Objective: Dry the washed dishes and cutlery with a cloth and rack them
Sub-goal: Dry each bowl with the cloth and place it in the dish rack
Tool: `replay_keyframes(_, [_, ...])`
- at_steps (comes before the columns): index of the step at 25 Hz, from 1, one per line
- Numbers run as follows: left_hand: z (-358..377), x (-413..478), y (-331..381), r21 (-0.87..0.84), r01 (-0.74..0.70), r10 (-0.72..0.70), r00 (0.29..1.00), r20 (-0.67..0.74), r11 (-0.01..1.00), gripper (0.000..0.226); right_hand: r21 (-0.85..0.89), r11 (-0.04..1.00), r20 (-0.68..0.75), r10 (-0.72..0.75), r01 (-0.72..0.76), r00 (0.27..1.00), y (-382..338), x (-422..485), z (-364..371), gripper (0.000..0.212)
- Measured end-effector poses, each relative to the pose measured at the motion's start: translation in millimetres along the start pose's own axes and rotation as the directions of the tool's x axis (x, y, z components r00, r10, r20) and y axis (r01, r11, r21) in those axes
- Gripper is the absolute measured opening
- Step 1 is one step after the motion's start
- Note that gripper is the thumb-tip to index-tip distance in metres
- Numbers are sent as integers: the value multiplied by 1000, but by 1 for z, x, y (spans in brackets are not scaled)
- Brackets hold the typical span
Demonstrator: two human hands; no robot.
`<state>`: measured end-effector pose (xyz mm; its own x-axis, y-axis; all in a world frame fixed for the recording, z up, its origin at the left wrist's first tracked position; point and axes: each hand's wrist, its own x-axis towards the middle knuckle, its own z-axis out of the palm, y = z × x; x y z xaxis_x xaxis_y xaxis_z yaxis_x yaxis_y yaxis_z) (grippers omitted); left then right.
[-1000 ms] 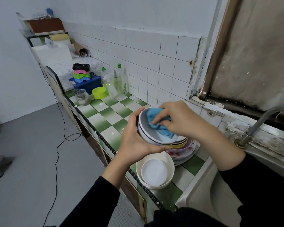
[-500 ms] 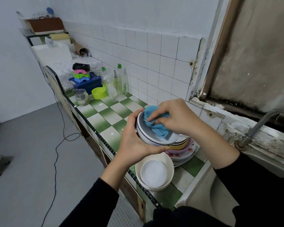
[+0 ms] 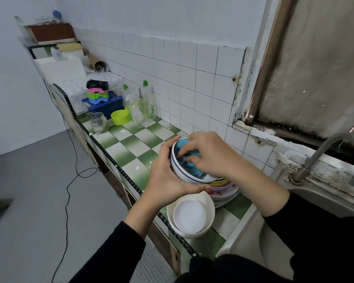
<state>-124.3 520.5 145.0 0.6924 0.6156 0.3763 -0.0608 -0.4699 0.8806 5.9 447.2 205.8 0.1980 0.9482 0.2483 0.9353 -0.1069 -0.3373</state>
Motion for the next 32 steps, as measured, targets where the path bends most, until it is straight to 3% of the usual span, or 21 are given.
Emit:
replay_keyframes(3, [-4, 2, 1, 40, -8, 8, 1000, 2, 999, 117, 321, 947, -22, 42, -33, 999, 0, -6, 4, 27])
replay_keyframes(8, [-12, 8, 4, -16, -12, 12, 1000, 6, 1000, 110, 560, 828, 288, -216, 19, 933, 16, -7, -28, 41])
replay_keyframes(12, [-14, 13, 7, -60, 25, -21, 998, 57, 998, 108, 844, 516, 333, -294, -144, 896, 27, -9, -36, 20])
replay_keyframes(13, [-16, 14, 6, -69, 48, -44, 997, 68, 996, 108, 866, 473, 336, -312, -161, 889, 27, -9, -35, 20])
replay_keyframes(16, [-17, 15, 4, -41, 115, -110, 990, 91, 993, 108, 862, 491, 317, -327, -127, 890, 27, -10, -24, 52])
replay_keyframes(21, [-11, 12, 5, 26, 196, -197, 977, 77, 980, 106, 892, 382, 322, -163, -242, 933, 23, -8, -13, 36])
replay_keyframes(24, [-13, 9, 5, 53, 200, -204, 976, 79, 978, 106, 903, 365, 301, -153, -229, 941, 21, -7, -7, 33])
replay_keyframes(26, [-14, 12, 1, -37, 182, -175, 974, 142, 983, 91, 943, 242, 270, -165, -226, 949, 21, -6, -2, 38])
replay_keyframes(28, [-24, 15, -4, -230, 237, -197, 964, 181, 944, 45, 971, 56, 239, -144, -233, 960, 23, -7, 1, 44])
replay_keyframes(29, [-30, 17, -5, -371, 311, -246, 946, 212, 875, 26, 973, -12, 227, -112, -230, 967, 26, -7, 1, 47])
replay_keyframes(30, [-34, 20, -8, -494, 361, -270, 930, 248, 791, 26, 974, -57, 213, -78, -218, 974, 28, -8, 0, 50])
replay_keyframes(32, [-44, 19, -17, -634, 371, -183, 921, 343, 679, 47, 978, -116, 174, -17, -175, 985, 32, -10, -2, 53])
